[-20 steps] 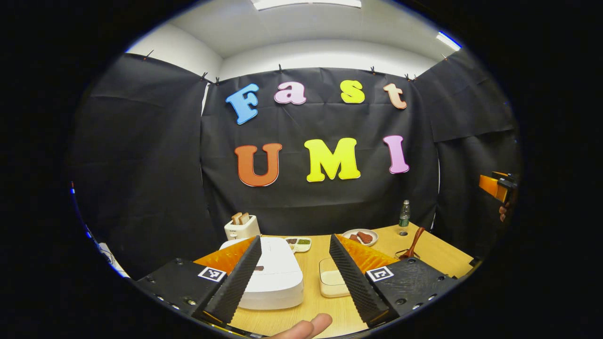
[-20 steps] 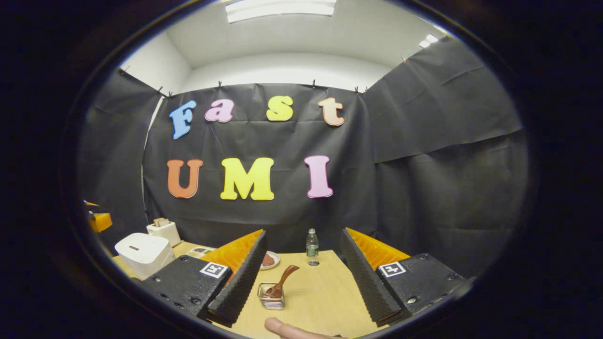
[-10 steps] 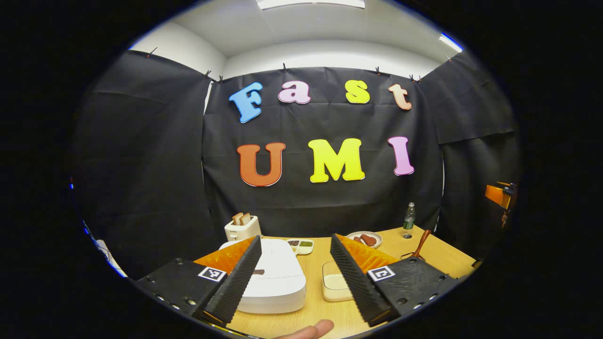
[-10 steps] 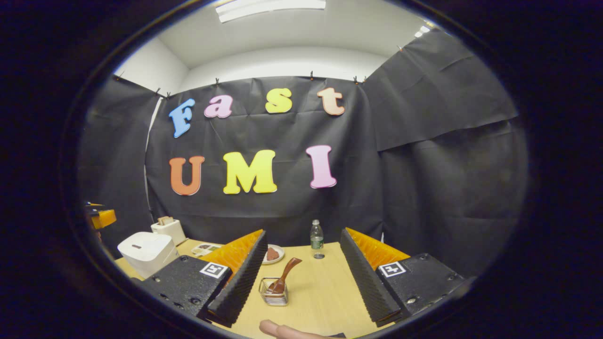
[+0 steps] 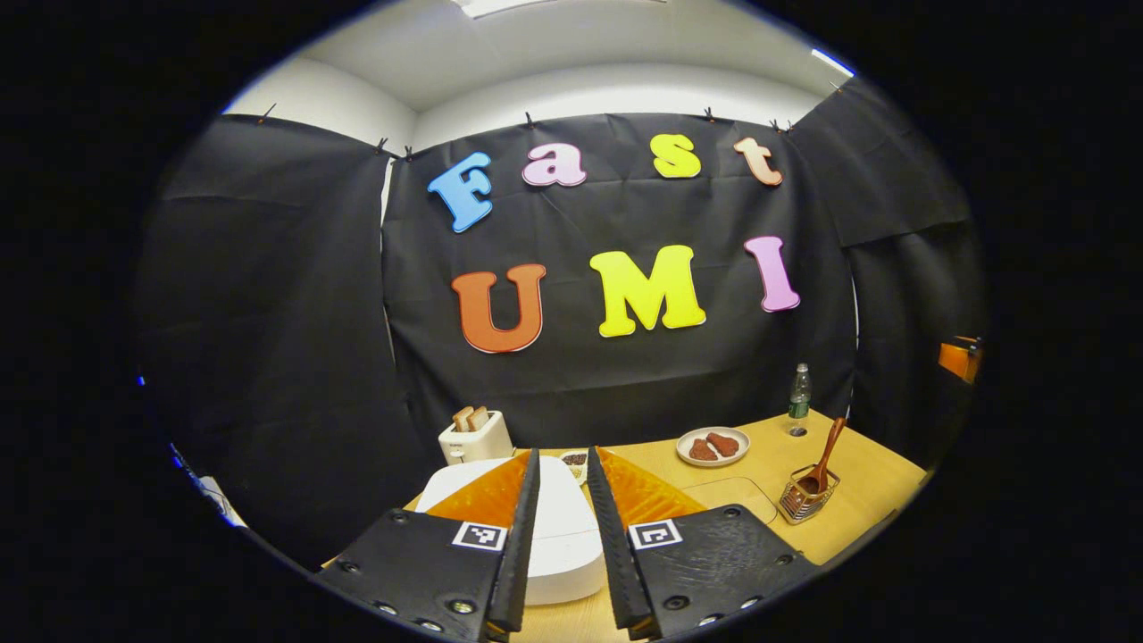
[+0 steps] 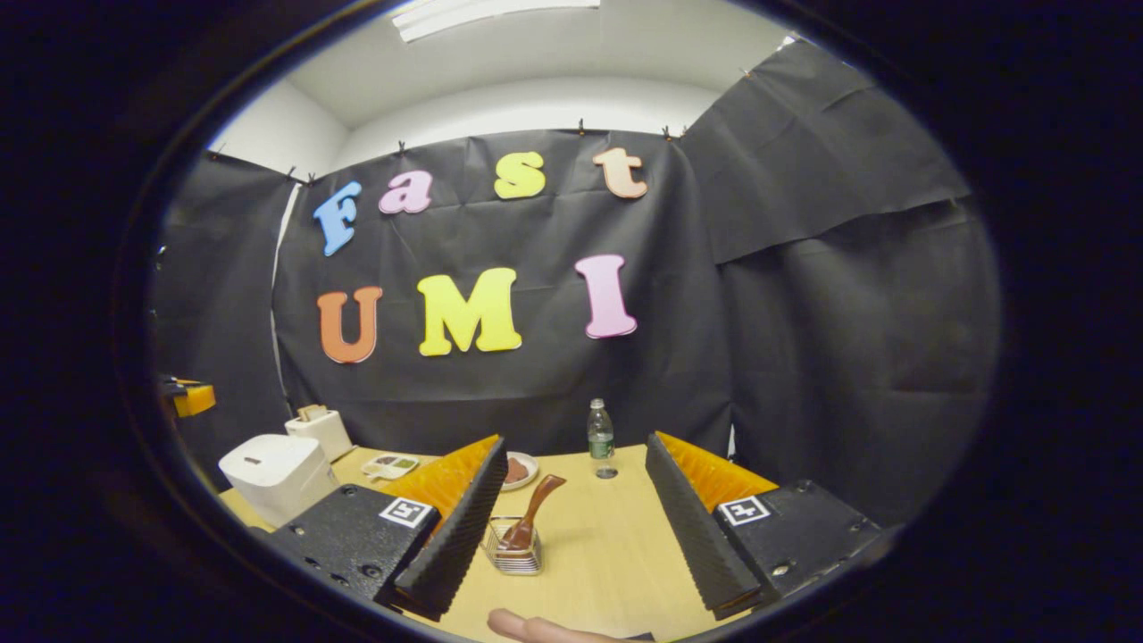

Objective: Close the left gripper, press the button to open the rice cooker; take a wooden spoon from the chopstick holder with the right hand, scoop a spoonful of rice and pour it into the rice cooker, then put the wooden spoon back into the chopstick holder.

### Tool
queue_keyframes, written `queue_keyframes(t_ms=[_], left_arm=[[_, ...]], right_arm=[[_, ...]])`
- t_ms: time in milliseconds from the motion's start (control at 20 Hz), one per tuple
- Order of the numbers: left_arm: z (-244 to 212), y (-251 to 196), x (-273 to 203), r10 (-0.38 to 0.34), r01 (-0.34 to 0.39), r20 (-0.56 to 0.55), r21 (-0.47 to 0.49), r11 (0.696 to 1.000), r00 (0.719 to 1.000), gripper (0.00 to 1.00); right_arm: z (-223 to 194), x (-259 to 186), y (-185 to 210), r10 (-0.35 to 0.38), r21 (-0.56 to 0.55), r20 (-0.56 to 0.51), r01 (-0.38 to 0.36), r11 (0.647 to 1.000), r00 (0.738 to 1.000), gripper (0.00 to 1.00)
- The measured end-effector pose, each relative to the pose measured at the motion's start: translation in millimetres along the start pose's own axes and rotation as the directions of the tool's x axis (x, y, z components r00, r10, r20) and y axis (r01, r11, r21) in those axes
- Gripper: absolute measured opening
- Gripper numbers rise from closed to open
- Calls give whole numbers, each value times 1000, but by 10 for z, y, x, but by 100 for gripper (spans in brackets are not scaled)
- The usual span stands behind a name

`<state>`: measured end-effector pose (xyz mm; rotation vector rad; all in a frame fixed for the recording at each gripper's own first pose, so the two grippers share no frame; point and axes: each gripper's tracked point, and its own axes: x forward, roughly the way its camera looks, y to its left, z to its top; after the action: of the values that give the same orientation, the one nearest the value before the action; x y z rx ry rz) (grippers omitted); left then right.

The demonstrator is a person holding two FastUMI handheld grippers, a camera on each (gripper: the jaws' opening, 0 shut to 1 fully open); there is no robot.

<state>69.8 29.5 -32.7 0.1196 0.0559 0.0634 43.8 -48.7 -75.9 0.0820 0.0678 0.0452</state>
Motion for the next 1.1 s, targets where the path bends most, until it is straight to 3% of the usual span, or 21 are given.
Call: queue_keyframes(t_ms=[50,100,350,650,1000,1100], left_arm=[[-68,32,31,4,-4,-10,-12,1000,1000,36],[-62,55,62,10,-11,-29,-24,1000,1000,0],[-458,195,402,25,-38,-174,-68,997,984,0],[-1118,503,685,100,-134,-375,-64,989,921,0],[-1502,631,792,92,-161,-458,-115,980,884,0],[-1557,685,808,122,-173,-454,-73,982,883,0]], right_arm=[[-22,32,-16,-4,0,-6,4,1000,1000,100],[-40,52,-25,-7,1,-11,7,1000,1000,100],[-107,113,-47,2,-17,-4,-2,1000,1000,100],[-386,127,-17,41,-52,-50,-43,998,998,99],[-534,79,24,55,-92,-93,-64,994,994,100],[-541,89,49,64,-95,-95,-73,993,993,100]])
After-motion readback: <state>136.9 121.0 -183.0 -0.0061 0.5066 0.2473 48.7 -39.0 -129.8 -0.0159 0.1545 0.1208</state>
